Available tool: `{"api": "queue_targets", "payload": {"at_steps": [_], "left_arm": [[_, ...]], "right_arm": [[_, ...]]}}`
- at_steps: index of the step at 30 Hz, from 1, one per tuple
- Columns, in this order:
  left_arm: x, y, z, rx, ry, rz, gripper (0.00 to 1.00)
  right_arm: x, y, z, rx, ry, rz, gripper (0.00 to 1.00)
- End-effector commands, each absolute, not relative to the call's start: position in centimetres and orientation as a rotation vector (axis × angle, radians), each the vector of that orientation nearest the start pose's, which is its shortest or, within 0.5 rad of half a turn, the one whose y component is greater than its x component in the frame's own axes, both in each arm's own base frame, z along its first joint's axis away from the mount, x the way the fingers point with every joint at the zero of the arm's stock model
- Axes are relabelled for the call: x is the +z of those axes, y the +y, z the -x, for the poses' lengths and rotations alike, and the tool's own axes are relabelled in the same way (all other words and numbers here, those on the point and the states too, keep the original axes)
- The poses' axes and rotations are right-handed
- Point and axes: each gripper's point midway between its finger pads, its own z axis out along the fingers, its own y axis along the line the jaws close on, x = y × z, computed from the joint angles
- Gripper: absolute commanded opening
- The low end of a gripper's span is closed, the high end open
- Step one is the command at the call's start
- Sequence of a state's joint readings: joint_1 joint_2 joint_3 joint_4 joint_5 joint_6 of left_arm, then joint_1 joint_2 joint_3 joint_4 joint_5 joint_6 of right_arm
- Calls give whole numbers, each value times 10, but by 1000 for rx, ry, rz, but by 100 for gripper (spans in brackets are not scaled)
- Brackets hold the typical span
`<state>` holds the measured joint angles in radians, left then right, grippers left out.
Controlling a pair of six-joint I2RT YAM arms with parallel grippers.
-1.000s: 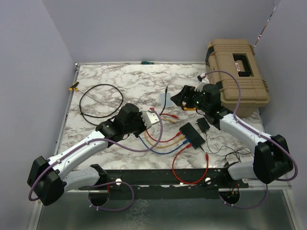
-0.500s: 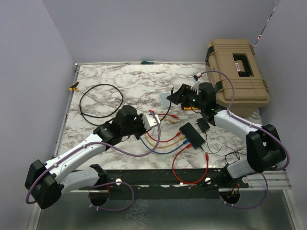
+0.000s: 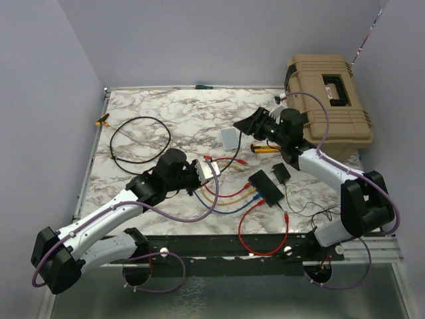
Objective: Insert the plug into the switch port
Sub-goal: Pick up the connector from the center of the board.
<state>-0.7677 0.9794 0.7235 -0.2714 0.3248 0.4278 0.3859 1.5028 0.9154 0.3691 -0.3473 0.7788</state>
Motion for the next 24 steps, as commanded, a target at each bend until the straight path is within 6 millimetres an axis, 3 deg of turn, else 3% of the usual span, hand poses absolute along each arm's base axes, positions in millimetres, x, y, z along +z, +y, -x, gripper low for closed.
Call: {"api": "queue_targets", "payload": {"at_steps": [1,10,24], "left_arm": [[177,-255,-194,-592,1578,-1364,0],[176,-256,-192,-597,1573,-1372,0],[176,-253,-191,-586,1557,-1380,0]], "right_arm": [[234,255,-392,1213,1843,-96,59],[243,253,-393,1244,1820,-85,45],[236,248,-395,1211,1844,-67,24]]}}
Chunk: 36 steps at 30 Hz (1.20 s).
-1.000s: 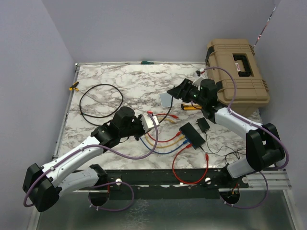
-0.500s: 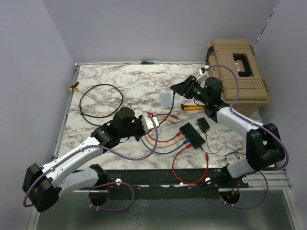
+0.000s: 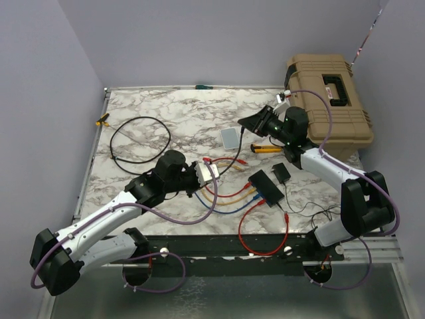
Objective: Insert the plug into the switch port
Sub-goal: Pick up the connector from the center of the board.
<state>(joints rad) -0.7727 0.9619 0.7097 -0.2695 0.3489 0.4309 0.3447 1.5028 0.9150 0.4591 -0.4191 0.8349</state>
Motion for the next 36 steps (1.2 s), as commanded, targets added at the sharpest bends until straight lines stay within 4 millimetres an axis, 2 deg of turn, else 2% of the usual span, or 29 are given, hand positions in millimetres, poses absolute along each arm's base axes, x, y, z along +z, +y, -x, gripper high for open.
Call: {"api": "queue_targets", "payload": {"at_steps": [1,5,7,9,11,14,20,25,29,36], "left_arm": [[175,-253,-191,-581,1561,-1378,0],[175,-250,-195,-553,1569,-1368,0],[177,-249,-199,-529,1576,-1352,8],[180,-248,-204,-506,1585,-1325,13],[185,-245,-213,-466,1608,-1277,30],[194,-242,-226,-413,1643,-1201,46],[234,-246,-246,-387,1675,-945,48],[254,-265,-256,-382,1706,-712,55],[252,-291,-257,-343,1675,-656,57],[237,-320,-279,-280,1626,-590,63]], "right_arm": [[236,248,-395,1207,1843,-63,22],[237,245,-394,1183,1850,-54,7],[237,244,-394,1168,1858,-57,1],[235,243,-395,1158,1881,-83,0],[233,242,-395,1159,1895,-110,1],[228,241,-396,1131,1917,-170,1],[223,234,-396,1027,1943,-319,1],[215,234,-393,947,1992,-399,0],[203,235,-389,907,2053,-464,1],[185,232,-378,849,2148,-523,0]]}}
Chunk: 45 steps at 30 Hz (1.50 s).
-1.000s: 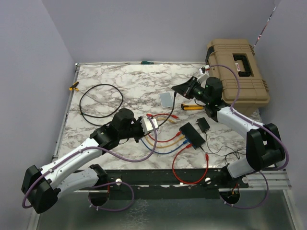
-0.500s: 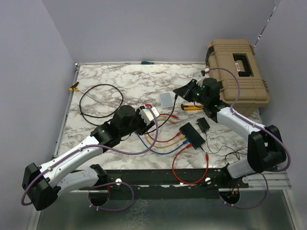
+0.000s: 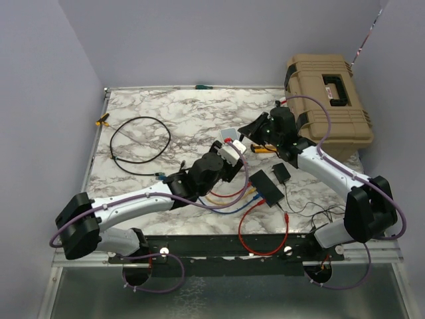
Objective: Insert the plug into the switch port
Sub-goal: Pick up the connector from the center of the board.
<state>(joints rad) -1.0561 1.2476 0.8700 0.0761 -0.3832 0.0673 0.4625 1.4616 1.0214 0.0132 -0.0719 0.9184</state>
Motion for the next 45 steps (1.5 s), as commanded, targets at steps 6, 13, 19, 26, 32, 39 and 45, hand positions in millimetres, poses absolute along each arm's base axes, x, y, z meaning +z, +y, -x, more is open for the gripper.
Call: {"api": "queue_targets", "payload": {"at_steps": [6,13,19,26,32,39,45], "left_arm": [[229,-332,-294,-218,1536,-585,65],[216,-352,-300,-180,1452,-639,65],[192,-363,-303,-152,1445,-681,64],[180,-366,-316,-92,1431,-634,57],[176,-361,-323,-33,1413,-596,20],[177,-358,-318,-49,1379,-615,0],[173,-344,-322,-67,1387,-625,0]], "right_arm": [[180,226,-372,791,2170,-556,1],[177,224,-370,775,2182,-623,0],[178,228,-368,763,2197,-618,1],[177,230,-364,753,2212,-626,1],[176,231,-360,755,2220,-638,1],[173,234,-360,768,2227,-621,1],[177,237,-368,751,2221,-559,14]]}}
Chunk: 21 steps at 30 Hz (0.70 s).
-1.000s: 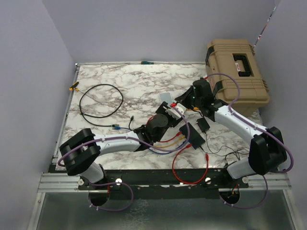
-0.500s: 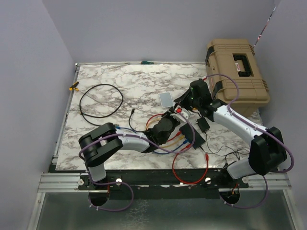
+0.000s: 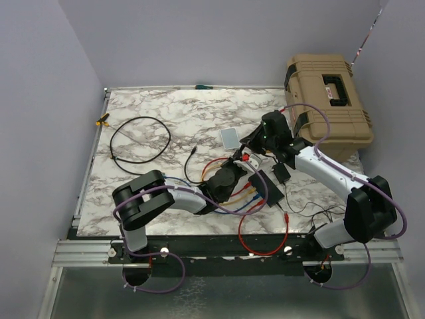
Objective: Insert the plug into the switch port
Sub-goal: Pick up the connector from the center of the board.
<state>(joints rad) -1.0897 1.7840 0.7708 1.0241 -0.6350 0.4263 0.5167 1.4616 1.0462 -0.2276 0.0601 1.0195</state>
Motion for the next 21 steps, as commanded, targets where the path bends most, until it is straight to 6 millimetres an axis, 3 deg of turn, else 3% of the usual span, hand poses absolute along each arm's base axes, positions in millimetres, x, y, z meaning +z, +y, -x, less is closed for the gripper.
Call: {"api": "queue_targets", "payload": {"at_steps": [1,8,12,18,21], "left_arm": [[173,-340,-325,-83,1393,-622,0],[171,-320,-354,-310,1482,-663,0],[163,-307,-369,-391,1546,-702,0],[144,-284,-386,-549,1639,-692,0],[132,-276,-393,-635,1700,-690,0]], "right_arm": [[180,238,-371,748,2215,-541,19],[197,245,-392,716,2179,-413,50],[196,242,-407,635,2174,-374,68],[193,246,-430,605,2161,-209,80],[187,246,-441,637,2152,-144,81]]}}
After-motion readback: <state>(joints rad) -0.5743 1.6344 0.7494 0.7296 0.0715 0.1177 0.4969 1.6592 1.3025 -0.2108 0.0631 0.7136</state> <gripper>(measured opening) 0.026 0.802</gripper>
